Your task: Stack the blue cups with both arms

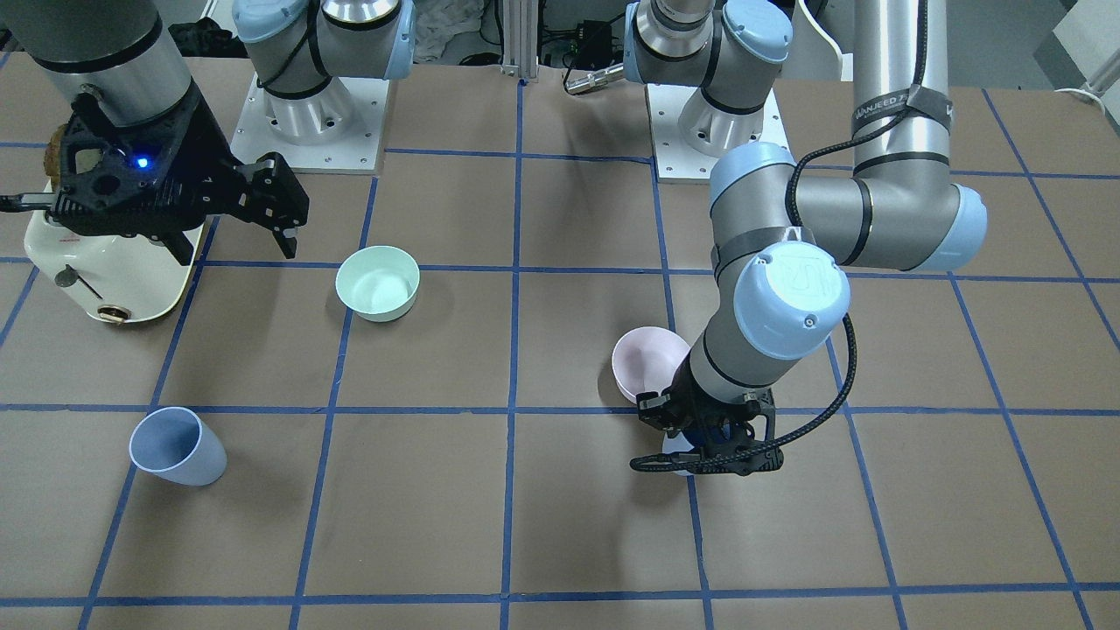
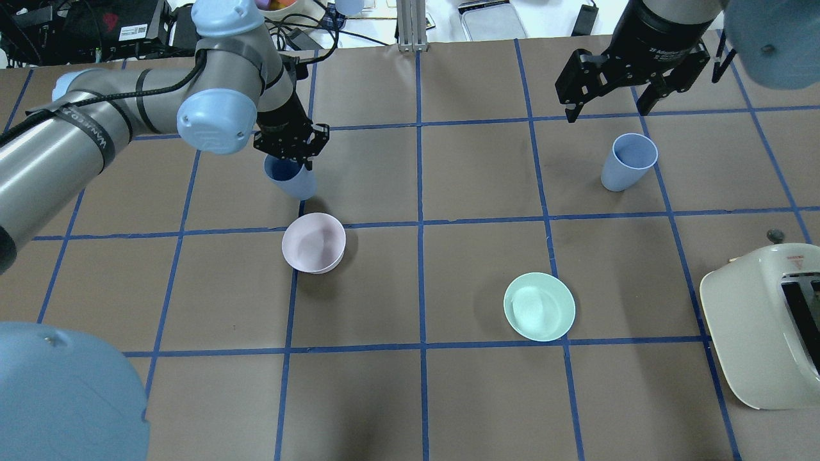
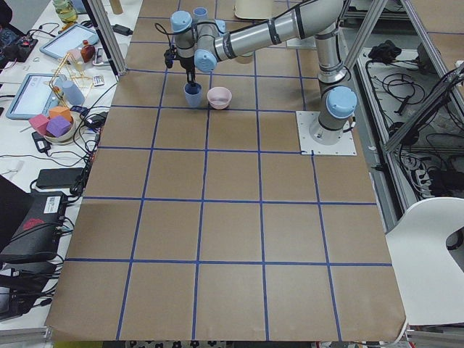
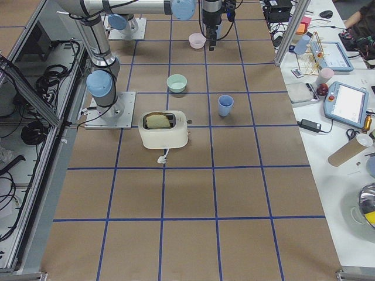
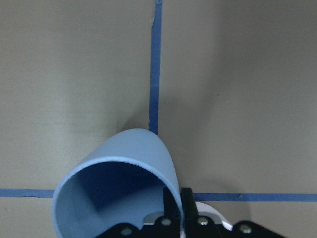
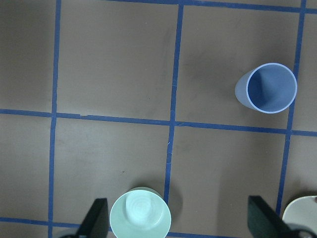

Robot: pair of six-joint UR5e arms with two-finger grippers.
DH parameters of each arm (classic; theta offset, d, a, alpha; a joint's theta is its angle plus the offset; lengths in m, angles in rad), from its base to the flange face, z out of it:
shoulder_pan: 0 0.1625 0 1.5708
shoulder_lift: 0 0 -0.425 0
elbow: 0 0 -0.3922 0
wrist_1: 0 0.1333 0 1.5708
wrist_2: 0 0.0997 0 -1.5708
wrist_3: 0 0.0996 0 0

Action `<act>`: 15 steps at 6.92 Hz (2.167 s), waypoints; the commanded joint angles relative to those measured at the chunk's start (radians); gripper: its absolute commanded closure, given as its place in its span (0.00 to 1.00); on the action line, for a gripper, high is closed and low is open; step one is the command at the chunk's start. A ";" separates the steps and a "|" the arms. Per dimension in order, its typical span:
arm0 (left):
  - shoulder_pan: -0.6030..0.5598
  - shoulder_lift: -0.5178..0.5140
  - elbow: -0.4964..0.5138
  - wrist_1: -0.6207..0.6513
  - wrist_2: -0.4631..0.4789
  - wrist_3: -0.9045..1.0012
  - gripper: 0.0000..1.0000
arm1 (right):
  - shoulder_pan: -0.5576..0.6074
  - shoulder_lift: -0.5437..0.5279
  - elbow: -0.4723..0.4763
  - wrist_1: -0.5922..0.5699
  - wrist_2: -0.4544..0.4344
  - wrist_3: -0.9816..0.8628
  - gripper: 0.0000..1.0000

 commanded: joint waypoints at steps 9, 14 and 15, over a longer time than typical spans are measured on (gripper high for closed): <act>-0.262 -0.302 0.463 -0.057 0.052 -0.294 0.00 | -0.004 -0.003 0.000 0.015 -0.008 -0.006 0.00; -0.222 0.035 0.477 -0.547 0.041 -0.013 0.00 | -0.186 0.185 0.021 -0.138 -0.019 -0.158 0.00; -0.169 0.104 0.442 -0.751 0.040 -0.016 0.00 | -0.246 0.226 0.034 -0.199 -0.028 -0.272 0.00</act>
